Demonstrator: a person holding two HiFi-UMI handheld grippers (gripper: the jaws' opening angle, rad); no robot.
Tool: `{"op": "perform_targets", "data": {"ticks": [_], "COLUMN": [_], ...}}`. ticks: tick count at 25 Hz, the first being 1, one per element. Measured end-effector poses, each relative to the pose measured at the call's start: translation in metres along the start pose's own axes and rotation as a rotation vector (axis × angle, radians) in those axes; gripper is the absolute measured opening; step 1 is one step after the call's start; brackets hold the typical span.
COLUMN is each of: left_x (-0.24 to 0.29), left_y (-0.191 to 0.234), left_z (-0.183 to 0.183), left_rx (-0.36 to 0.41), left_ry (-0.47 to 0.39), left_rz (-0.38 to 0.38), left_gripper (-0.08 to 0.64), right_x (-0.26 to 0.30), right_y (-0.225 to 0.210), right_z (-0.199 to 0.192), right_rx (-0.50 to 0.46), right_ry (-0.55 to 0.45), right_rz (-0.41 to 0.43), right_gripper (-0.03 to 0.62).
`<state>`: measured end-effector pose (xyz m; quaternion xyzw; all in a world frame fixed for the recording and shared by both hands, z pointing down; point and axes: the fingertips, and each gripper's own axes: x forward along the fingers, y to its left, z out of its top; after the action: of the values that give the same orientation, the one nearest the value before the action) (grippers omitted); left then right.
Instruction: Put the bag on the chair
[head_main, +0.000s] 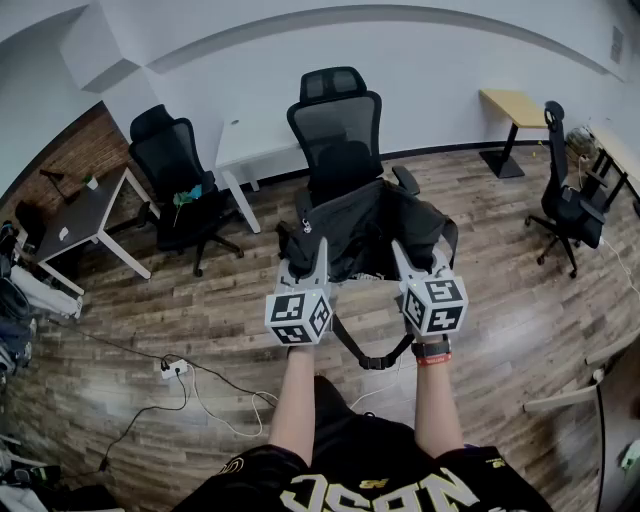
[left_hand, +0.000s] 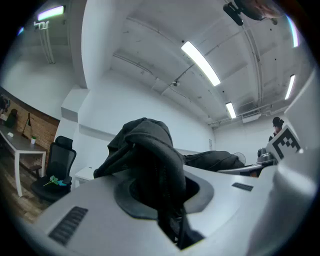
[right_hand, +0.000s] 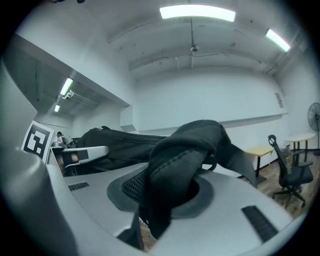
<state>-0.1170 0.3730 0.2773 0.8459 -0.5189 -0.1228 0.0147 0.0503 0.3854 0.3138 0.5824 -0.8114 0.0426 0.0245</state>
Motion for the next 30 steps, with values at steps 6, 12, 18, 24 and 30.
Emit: {"op": "perform_targets", "data": {"ticks": [6,12,18,24,30], "left_x": [0.002,0.041,0.126,0.208,0.259], "left_y": [0.013,0.036,0.091,0.144,0.172], "left_z": [-0.005,-0.039,-0.056,-0.056,-0.078], "left_rx": [-0.009,-0.021,-0.054,-0.091,-0.120], "left_ry": [0.023,0.065,0.089,0.115,0.137], "left_rz": [-0.008,-0.043,-0.075,-0.118,-0.135], "left_gripper": [0.077,0.077,0.078,0.078,0.078], "right_x": [0.008,0.054,0.146,0.229,0.281], "right_y": [0.009,-0.008,-0.032,-0.048,-0.068], "right_z": [-0.009,-0.039,-0.039,-0.018,-0.022], "right_rx": [0.018,0.100,0.139,0.167,0.190], "right_ry": [-0.010,0.023,0.053,0.066,0.088], "right_rz": [0.011,-0.018,-0.033,-0.083,-0.115], "right_gripper": [0.112,0.114,0.117,0.114,0.110]}}
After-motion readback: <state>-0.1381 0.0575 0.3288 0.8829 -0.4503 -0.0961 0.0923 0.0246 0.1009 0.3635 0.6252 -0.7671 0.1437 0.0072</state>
